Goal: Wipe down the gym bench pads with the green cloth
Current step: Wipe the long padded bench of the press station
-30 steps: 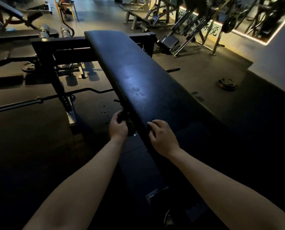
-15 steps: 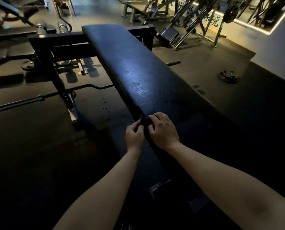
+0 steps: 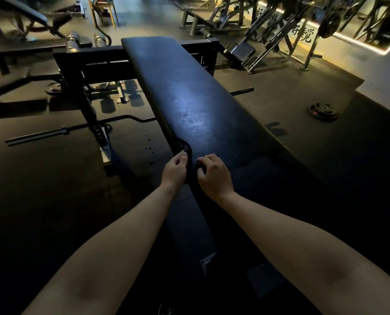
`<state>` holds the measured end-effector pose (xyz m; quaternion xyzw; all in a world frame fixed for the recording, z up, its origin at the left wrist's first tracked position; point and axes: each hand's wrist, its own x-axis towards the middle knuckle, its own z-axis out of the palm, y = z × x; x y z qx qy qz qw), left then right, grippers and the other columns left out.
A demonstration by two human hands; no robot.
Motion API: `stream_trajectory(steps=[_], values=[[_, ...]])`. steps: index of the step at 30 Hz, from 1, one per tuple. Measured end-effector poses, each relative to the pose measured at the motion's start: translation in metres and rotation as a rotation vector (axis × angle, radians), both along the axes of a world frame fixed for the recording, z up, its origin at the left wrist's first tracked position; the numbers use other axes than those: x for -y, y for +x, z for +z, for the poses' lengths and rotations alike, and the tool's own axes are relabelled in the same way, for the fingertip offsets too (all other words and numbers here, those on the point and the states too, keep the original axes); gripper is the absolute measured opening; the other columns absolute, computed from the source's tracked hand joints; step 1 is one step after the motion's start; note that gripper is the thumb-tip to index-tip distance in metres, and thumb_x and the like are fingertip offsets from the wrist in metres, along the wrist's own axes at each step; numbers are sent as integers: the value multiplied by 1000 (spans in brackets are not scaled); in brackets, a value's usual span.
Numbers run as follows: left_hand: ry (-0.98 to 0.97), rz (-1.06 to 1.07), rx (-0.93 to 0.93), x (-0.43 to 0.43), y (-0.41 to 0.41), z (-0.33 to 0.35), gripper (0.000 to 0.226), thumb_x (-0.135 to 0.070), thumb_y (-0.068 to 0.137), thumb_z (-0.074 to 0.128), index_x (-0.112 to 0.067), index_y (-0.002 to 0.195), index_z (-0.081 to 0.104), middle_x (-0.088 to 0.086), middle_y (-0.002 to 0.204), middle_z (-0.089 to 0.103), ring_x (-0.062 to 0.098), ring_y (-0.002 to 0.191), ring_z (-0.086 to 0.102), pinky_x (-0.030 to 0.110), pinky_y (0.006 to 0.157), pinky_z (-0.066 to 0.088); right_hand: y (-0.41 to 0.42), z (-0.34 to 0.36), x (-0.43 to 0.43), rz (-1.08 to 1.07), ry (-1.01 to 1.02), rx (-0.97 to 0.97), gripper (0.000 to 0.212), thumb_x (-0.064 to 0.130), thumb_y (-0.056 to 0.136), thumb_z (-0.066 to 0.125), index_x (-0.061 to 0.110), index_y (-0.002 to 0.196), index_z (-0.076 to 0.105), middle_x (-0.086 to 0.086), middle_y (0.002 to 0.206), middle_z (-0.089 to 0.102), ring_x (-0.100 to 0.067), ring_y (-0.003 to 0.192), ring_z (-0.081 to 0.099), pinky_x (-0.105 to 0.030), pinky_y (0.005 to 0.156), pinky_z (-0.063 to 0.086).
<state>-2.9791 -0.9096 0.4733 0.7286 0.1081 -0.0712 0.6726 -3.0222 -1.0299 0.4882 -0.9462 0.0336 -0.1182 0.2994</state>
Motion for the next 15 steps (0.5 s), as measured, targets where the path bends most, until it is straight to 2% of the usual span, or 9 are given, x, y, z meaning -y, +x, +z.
stream_trajectory(steps=[2, 4, 6, 9, 12, 15], values=[[42, 7, -8, 4, -4, -1, 35, -28, 96, 62, -20, 129, 68, -3, 127, 69, 12, 118, 62, 32, 109, 46, -3, 0, 1, 8, 2, 2, 27, 12, 85, 55, 12, 107, 72, -8, 114, 68, -25, 116, 59, -39, 101, 46], [22, 57, -52, 5, -9, 0, 38, -32, 83, 67, -26, 120, 73, -3, 116, 74, 16, 105, 69, 39, 100, 54, -5, 0, 4, 63, -91, -15, 28, 12, 87, 53, 14, 107, 73, -7, 121, 69, -22, 127, 55, -38, 114, 31], [19, 81, -65, 3, -16, -6, 41, -37, 75, 69, -27, 115, 75, 0, 107, 77, 22, 97, 72, 45, 92, 58, -9, 1, 10, 139, -190, -39, 31, 16, 90, 52, 19, 114, 72, -1, 130, 65, -19, 133, 50, -38, 116, 24], [87, 132, -83, 9, -47, 0, 47, -47, 68, 67, -30, 111, 76, -3, 102, 78, 21, 93, 73, 45, 90, 59, -15, 5, 25, 199, -216, -40, 30, 21, 91, 53, 21, 116, 71, -1, 128, 64, -24, 126, 52, -36, 109, 33], [147, 150, -83, 19, -87, 15, 37, -39, 83, 67, -25, 115, 75, -2, 110, 76, 18, 99, 71, 41, 94, 57, -28, 7, 35, 228, -240, -50, 27, 27, 94, 51, 21, 113, 68, -6, 113, 57, -26, 109, 52, -36, 92, 42], [155, 205, -51, 32, -122, 21, 25, -27, 94, 65, -18, 114, 75, 1, 111, 74, 17, 102, 68, 37, 96, 55, -42, 4, 41, 279, -221, -50, 25, 27, 97, 47, 17, 111, 65, -7, 112, 56, -27, 107, 53, -35, 88, 42]])
